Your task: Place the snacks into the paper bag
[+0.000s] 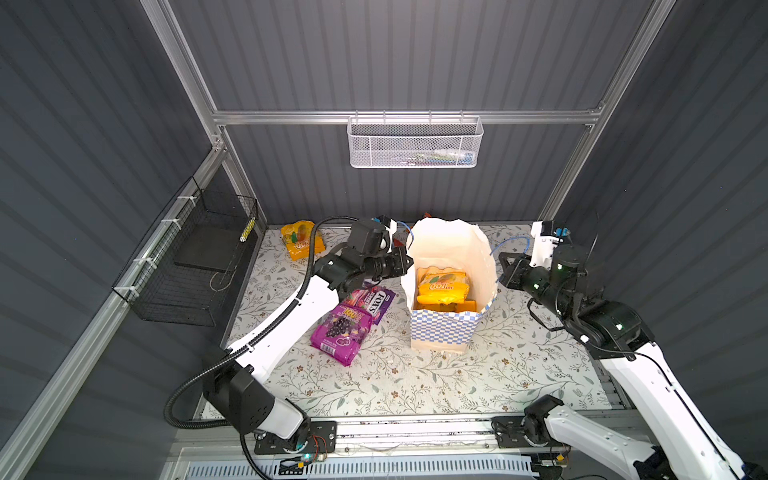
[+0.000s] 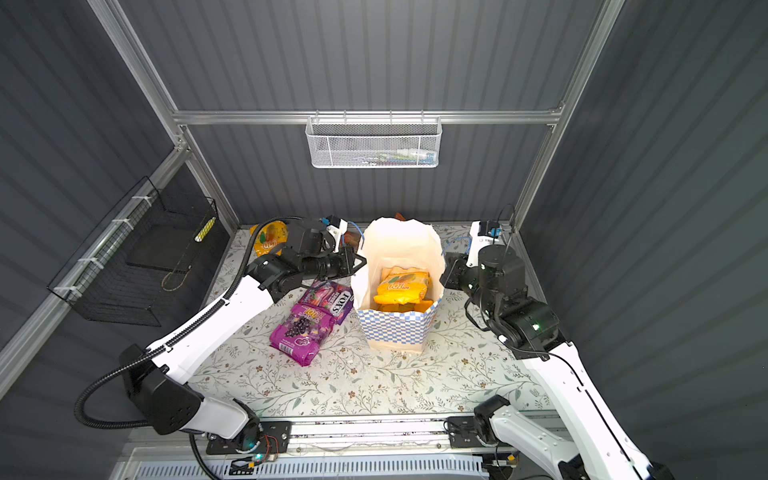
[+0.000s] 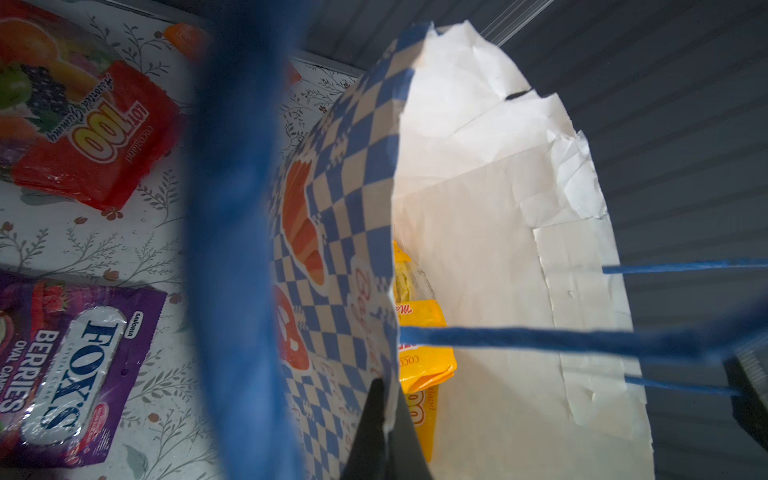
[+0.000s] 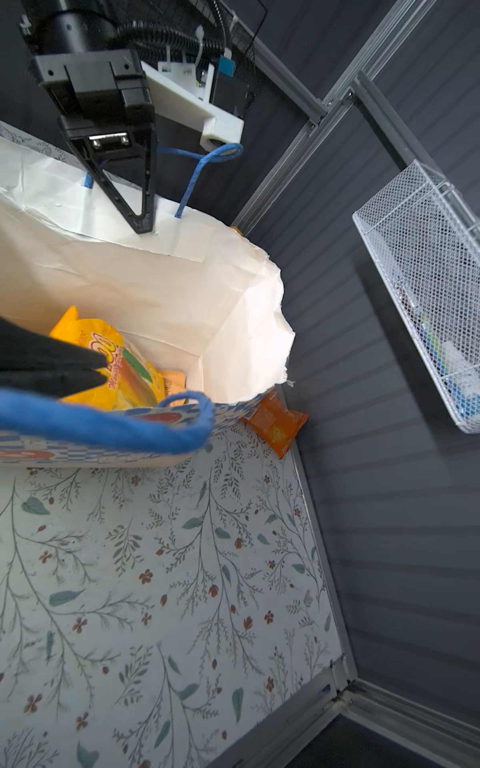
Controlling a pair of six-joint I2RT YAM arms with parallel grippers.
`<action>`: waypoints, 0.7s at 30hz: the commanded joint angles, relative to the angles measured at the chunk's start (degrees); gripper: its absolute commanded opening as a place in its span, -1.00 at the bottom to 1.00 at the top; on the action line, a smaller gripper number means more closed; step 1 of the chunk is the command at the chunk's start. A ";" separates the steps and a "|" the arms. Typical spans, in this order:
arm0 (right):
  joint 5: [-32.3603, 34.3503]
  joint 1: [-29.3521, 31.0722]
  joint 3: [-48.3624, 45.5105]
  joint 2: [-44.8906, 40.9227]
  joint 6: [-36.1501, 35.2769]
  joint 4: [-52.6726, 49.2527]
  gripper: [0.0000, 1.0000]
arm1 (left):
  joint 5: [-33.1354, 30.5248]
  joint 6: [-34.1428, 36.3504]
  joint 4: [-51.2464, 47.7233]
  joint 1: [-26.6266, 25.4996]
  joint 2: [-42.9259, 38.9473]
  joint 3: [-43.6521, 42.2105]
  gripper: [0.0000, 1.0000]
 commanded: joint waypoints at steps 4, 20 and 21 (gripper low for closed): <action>2.38 -1.72 -6.23 -2.36 0.54 6.36 -1.00 | 0.00 0.01 4.35 -0.71 3.97 3.15 -1.00; 5.00 -2.84 -9.90 -7.86 -0.06 6.75 -1.00 | -0.98 3.68 5.24 -0.74 -6.94 0.53 0.99; 4.94 -2.91 -9.99 -7.69 -0.07 6.79 -1.00 | -0.86 3.87 5.13 -0.74 -7.43 0.44 1.00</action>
